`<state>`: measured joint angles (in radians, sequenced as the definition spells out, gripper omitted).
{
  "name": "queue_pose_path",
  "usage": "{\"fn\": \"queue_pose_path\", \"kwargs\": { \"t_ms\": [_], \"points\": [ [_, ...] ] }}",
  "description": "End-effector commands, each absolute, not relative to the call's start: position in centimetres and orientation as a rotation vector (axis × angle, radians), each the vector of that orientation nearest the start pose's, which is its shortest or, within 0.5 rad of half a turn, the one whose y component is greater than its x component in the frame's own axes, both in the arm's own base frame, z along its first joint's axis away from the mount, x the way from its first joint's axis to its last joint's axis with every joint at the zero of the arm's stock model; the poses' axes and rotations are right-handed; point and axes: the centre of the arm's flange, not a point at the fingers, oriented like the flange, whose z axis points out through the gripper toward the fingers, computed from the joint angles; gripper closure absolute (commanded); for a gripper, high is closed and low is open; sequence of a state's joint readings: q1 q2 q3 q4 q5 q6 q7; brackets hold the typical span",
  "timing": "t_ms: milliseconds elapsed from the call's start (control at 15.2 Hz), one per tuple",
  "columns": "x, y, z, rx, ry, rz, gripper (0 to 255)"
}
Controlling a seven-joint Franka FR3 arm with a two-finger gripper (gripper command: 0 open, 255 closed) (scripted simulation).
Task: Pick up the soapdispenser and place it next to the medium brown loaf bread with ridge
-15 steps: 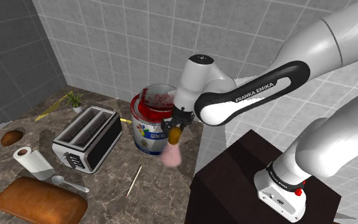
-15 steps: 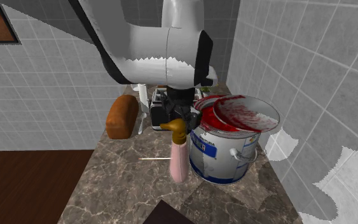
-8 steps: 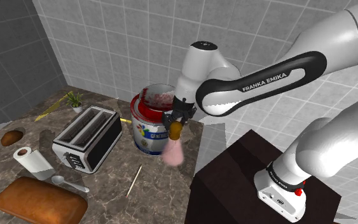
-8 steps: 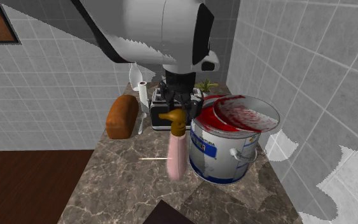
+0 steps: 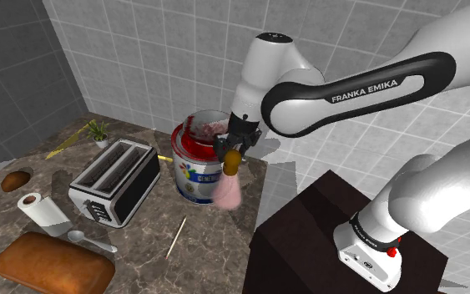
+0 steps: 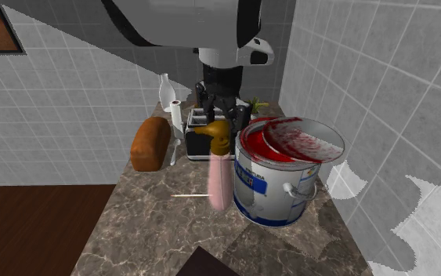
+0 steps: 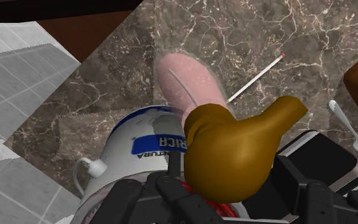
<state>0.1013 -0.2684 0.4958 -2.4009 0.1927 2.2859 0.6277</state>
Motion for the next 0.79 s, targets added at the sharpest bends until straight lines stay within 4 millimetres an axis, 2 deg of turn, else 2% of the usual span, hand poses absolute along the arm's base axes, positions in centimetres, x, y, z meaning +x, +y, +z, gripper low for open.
{"fn": "queue_pose_path", "kwargs": {
  "t_ms": [0,726],
  "points": [
    [38.6,27.2,42.8,-3.034,0.236,-0.139,255],
    [38.6,27.2,48.6,-3.034,0.236,-0.139,255]
  ]
}}
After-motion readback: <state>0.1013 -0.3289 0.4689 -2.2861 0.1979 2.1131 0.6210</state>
